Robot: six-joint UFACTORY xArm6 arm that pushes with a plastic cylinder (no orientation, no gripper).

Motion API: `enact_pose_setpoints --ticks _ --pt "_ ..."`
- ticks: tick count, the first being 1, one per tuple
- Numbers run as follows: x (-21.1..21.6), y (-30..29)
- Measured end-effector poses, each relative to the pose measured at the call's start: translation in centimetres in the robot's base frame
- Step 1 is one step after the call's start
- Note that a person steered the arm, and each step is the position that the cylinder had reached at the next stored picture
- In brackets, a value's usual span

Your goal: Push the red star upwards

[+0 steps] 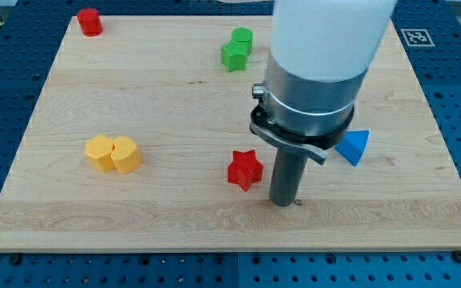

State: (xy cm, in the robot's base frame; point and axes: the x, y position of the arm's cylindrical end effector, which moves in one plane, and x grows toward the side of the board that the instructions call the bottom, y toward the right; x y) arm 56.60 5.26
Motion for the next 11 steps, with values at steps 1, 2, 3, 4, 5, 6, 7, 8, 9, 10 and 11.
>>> enact_pose_setpoints --ticks 1,2,3,4,5,6,7,8,9,10,11 --pt "-1.1 -1.1" --pt "-2.1 -1.1" --pt "-2.9 -1.2" --pt "-3.2 -1.4" --pt "-0.9 -1.9" --pt "-0.7 -2.9" --pt "-1.4 -3.5" --pt "-1.5 -3.5" --pt "-1.6 -3.5" --pt "-2.7 -3.9" --pt "-3.7 -3.9"
